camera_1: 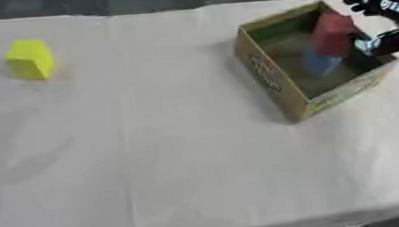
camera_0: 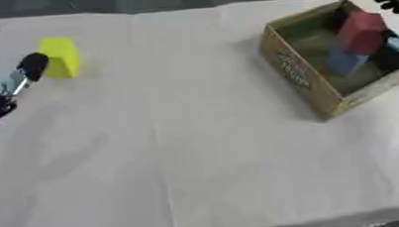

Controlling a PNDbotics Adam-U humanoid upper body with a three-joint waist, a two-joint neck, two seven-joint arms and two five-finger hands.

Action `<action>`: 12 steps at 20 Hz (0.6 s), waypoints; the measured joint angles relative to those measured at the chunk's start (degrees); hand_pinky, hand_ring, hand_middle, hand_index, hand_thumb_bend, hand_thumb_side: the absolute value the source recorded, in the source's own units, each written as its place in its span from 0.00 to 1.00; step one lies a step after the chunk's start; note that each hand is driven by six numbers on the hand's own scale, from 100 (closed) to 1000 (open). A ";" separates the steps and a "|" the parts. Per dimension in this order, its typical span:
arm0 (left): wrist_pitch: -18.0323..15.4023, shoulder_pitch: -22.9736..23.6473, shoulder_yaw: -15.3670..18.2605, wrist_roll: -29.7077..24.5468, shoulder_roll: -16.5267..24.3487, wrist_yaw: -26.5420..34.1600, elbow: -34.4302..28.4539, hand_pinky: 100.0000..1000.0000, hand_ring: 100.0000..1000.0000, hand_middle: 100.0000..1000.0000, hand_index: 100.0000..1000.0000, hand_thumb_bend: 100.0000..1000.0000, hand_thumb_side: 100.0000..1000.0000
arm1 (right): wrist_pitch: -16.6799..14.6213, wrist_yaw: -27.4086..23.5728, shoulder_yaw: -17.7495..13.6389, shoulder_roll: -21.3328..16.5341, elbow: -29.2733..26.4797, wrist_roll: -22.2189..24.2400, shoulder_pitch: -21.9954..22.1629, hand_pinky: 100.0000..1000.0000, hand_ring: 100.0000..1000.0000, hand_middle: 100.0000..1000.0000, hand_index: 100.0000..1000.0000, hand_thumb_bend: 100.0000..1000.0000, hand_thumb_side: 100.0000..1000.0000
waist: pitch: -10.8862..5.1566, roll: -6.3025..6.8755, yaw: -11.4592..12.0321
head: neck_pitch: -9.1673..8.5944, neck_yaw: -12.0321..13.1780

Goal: Pick up the objects with one hand, pass them to the other hand, and then place them into the box on the other side of the table.

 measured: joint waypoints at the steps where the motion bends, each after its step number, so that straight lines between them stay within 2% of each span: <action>1: 0.08 0.02 0.01 0.08 0.00 -0.02 0.00 0.71 0.71 0.58 0.75 0.59 0.48 | 0.74 -1.08 -0.55 0.00 -0.86 -0.57 0.20 1.00 1.00 1.00 1.00 0.00 0.05 | 0.00 0.00 -0.07 | 0.00 0.20; 3: 0.19 0.06 0.11 0.19 0.02 -0.08 0.00 0.71 0.70 0.58 0.75 0.60 0.48 | 2.36 -3.04 -1.72 0.00 -2.71 -2.15 0.72 0.99 0.95 0.92 0.92 0.00 0.14 | 0.00 0.00 -0.25 | 0.01 0.64; 5: 0.34 0.15 0.37 0.35 0.07 -0.21 -0.01 0.71 0.70 0.58 0.75 0.60 0.48 | 4.22 -5.02 -3.02 -0.01 -4.70 -4.20 1.38 0.99 0.92 0.86 0.90 0.00 0.16 | 0.00 0.00 -0.32 | 0.01 1.17; 7: 0.46 0.37 0.52 0.47 0.22 -0.32 -0.01 0.70 0.70 0.58 0.75 0.59 0.48 | 5.96 -6.90 -4.30 -0.01 -6.84 -6.69 1.96 0.99 0.91 0.87 0.90 0.00 0.19 | 0.00 0.07 -0.56 | 0.01 1.73; 9: 0.65 0.48 0.80 0.66 0.61 -0.43 -0.02 0.69 0.69 0.58 0.74 0.59 0.49 | 7.26 -9.07 -5.29 0.01 -9.19 -8.99 2.80 1.00 0.92 0.90 0.91 0.00 0.30 | 0.00 0.24 -0.65 | 0.01 2.38; 12: 1.10 0.50 1.53 1.19 1.09 -0.45 -0.03 0.68 0.68 0.59 0.74 0.59 0.48 | 8.83 -13.07 -6.40 0.48 -12.87 -10.35 3.96 1.00 0.89 0.91 0.91 0.00 0.40 | 0.00 0.39 -0.83 | 0.00 3.79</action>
